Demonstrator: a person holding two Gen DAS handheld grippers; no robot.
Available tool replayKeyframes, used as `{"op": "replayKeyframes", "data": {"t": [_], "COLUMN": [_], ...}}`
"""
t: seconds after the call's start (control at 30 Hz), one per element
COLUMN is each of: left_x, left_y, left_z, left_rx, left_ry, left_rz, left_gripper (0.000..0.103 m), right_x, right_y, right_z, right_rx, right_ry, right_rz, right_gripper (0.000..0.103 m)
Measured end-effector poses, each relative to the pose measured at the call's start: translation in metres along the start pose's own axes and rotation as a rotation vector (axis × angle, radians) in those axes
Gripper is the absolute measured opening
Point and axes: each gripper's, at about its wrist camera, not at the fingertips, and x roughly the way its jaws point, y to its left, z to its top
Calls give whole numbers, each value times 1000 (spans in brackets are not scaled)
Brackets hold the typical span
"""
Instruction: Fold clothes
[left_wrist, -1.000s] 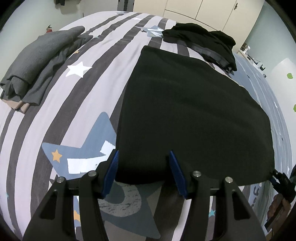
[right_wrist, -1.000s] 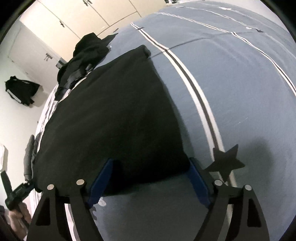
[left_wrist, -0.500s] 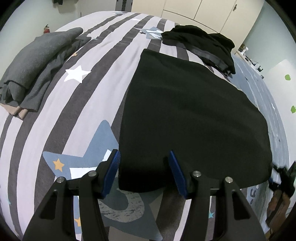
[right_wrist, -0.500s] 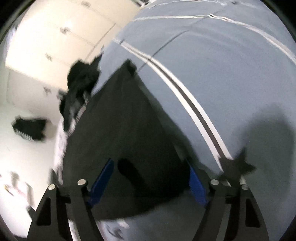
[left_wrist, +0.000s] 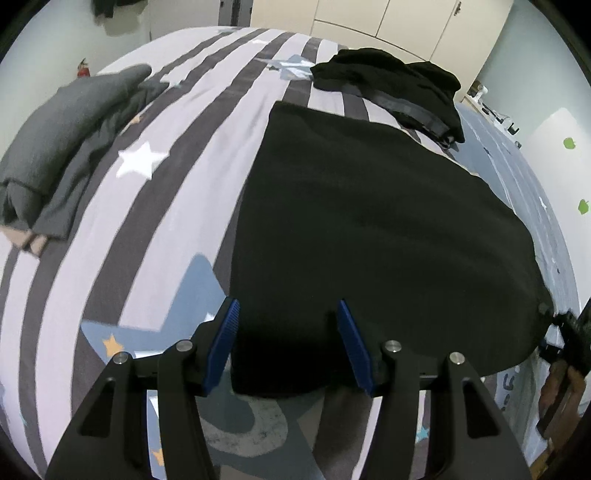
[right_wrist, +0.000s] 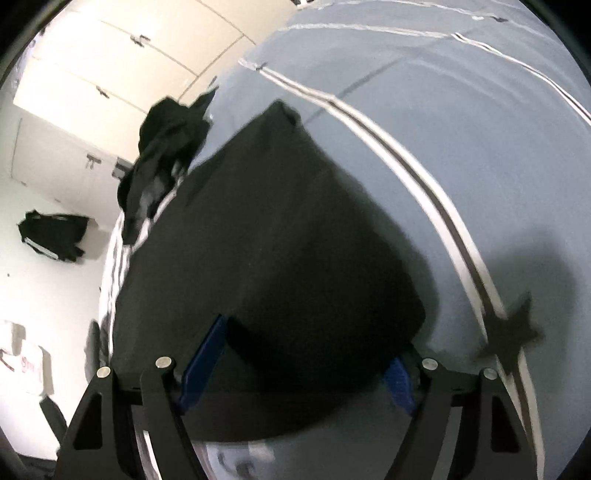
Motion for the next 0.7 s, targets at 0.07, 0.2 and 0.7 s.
{"op": "replayKeyframes", "data": {"t": [0.07,0.2,0.7], "left_x": [0,-1,-2], "left_y": [3,10,82], "left_z": [6,12,18], "left_rx": [-10,-15,-30], "left_ry": [-8,-25,-25], "left_rz": [-1,7,8], "left_gripper": [52,52,52], "right_x": [4,5,28], "right_y": [-1,0,60], "right_z": [11,15,7], "right_rx": [9,-20,-199], "right_ry": [-14,-17,-24], "right_rz": [3,-35,-248], "right_gripper": [70,51,18]}}
